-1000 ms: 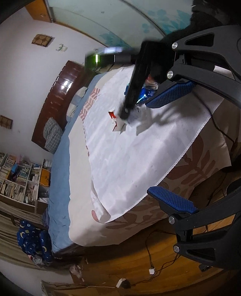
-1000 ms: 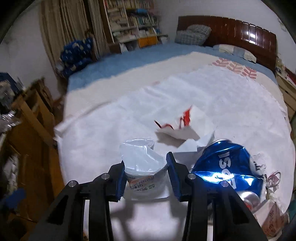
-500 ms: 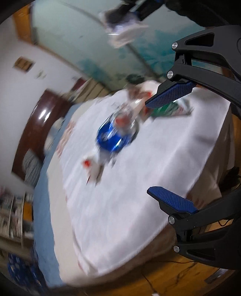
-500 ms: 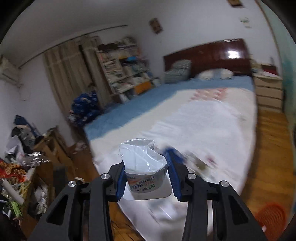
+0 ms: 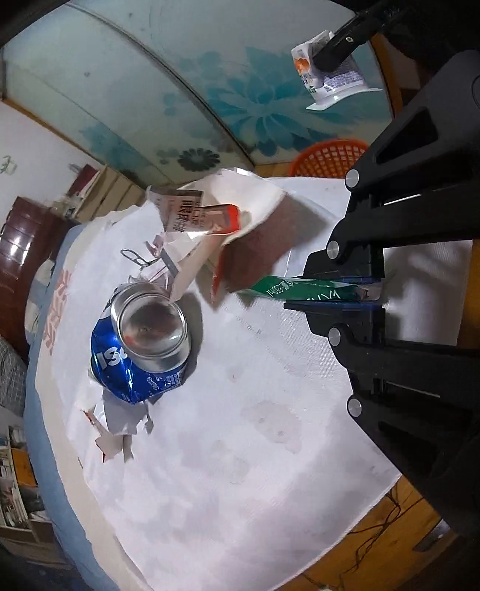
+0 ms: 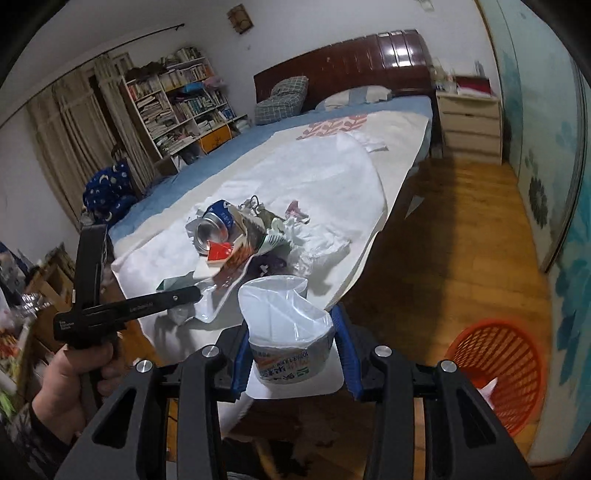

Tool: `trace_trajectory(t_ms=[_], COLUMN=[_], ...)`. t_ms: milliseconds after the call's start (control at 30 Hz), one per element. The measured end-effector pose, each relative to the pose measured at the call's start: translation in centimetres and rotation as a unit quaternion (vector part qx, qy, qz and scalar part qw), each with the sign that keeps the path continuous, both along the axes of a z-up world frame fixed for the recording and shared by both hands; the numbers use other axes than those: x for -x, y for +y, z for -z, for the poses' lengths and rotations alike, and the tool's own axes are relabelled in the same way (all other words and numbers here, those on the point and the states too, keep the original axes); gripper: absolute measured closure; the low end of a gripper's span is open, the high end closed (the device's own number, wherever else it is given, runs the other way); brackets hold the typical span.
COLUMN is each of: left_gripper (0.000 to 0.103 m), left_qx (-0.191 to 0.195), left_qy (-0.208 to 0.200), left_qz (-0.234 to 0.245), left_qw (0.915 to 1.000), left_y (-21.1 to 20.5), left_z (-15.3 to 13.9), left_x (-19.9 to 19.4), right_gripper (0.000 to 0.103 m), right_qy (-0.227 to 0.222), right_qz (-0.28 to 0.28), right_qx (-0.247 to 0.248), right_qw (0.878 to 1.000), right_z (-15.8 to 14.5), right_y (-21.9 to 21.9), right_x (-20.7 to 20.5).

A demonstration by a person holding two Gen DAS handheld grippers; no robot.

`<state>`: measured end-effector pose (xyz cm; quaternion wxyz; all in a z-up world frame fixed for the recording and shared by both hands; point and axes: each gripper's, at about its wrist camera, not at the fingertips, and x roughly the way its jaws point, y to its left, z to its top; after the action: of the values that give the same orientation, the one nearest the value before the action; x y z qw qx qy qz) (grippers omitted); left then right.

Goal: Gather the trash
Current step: 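Carry the wrapper and cup to the red basket and release both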

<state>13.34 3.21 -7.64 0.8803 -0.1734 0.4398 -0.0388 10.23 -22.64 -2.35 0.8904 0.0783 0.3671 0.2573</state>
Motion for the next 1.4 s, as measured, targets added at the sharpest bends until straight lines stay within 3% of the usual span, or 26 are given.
trace_trajectory(t_ms=[200, 467, 633, 733, 933, 1067, 1167, 1400], left_gripper=[0.099, 0.099, 0.099, 0.099, 0.099, 0.099, 0.099, 0.099], left_qx=[-0.031, -0.094, -0.120, -0.112, -0.073, -0.077, -0.082, -0.124], left_qy=[-0.071, -0.164, -0.224, -0.242, -0.220, -0.184, -0.130, -0.074], left_qz=[-0.046, -0.113, -0.110, -0.069, 0.041, 0.099, 0.145, 0.187], left_qw=[0.9959, 0.9755, 0.9610, 0.9612, 0.9719, 0.9749, 0.9775, 0.9717], left_y=[1.0, 1.0, -2.7, -6.5, -16.2, -22.2, -27.1, -33.7], left_z=[-4.6, -10.0, -13.7, -14.4, -12.1, -8.5, -4.4, 1.1], left_x=[4.1, 9.0, 9.5, 8.7, 4.7, 1.8, -1.0, -4.6], right_gripper=[0.062, 0.062, 0.062, 0.062, 0.062, 0.062, 0.062, 0.062], right_qy=[0.001, -0.004, -0.005, -0.004, -0.004, 0.016, 0.033, 0.073], right_qz=[0.015, 0.030, 0.060, 0.092, 0.171, 0.208, 0.229, 0.238], right_qx=[-0.018, -0.004, 0.012, 0.037, 0.094, 0.108, 0.104, 0.131], right_qw=[1.000, 1.000, 0.998, 0.995, 0.981, 0.972, 0.967, 0.960], right_z=[-0.8, -1.3, -1.9, -2.1, -2.1, -0.4, 0.4, 3.2], right_y=[-1.2, -3.4, -6.1, -8.2, -14.6, -19.3, -22.7, -25.6], right_x=[-0.7, 0.2, 0.7, 0.9, 0.7, -0.5, -1.7, -5.8])
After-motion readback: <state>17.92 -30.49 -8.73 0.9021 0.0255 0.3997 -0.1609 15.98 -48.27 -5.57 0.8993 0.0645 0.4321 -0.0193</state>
